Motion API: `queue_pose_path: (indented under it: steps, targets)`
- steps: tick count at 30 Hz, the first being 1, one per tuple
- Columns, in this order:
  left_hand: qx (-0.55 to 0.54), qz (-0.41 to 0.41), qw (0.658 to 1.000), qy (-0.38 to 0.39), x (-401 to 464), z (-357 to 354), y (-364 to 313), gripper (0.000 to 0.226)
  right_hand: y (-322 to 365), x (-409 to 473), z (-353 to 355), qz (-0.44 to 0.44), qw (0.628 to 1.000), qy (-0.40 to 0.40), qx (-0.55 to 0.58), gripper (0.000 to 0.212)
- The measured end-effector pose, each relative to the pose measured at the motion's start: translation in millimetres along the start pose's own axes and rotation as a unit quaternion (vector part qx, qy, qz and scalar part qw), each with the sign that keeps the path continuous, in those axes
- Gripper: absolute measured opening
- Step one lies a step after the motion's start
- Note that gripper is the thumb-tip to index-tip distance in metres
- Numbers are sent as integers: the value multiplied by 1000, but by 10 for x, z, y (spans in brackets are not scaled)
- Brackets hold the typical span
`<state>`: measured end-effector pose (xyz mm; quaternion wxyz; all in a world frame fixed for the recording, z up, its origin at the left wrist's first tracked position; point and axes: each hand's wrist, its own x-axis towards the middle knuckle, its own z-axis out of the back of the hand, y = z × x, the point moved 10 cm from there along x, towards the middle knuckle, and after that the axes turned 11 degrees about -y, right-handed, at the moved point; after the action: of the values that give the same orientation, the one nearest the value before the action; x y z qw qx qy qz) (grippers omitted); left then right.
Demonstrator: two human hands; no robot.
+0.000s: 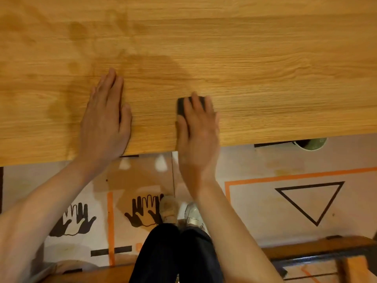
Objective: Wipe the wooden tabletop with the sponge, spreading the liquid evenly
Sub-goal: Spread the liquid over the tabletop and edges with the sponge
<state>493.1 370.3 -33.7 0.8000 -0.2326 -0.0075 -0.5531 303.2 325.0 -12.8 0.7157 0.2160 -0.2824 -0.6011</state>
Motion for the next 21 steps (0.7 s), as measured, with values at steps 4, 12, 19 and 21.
queue_pose_path:
  steps: [4,12,19,21]
  targets:
    - [-1,2,1000,-7,18,12,7,55,292,-49,-191,160,977,132,37,37]
    - [7,8,1000,-9,2,25,7,55,-1209,357,1070,18,995,40,88,34]
    - [1,11,1000,2,18,47,7,52,-44,63,51,191,960,189,79,34]
    - [1,16,1000,8,16,40,13,52,14,25,-27,241,934,251,80,36]
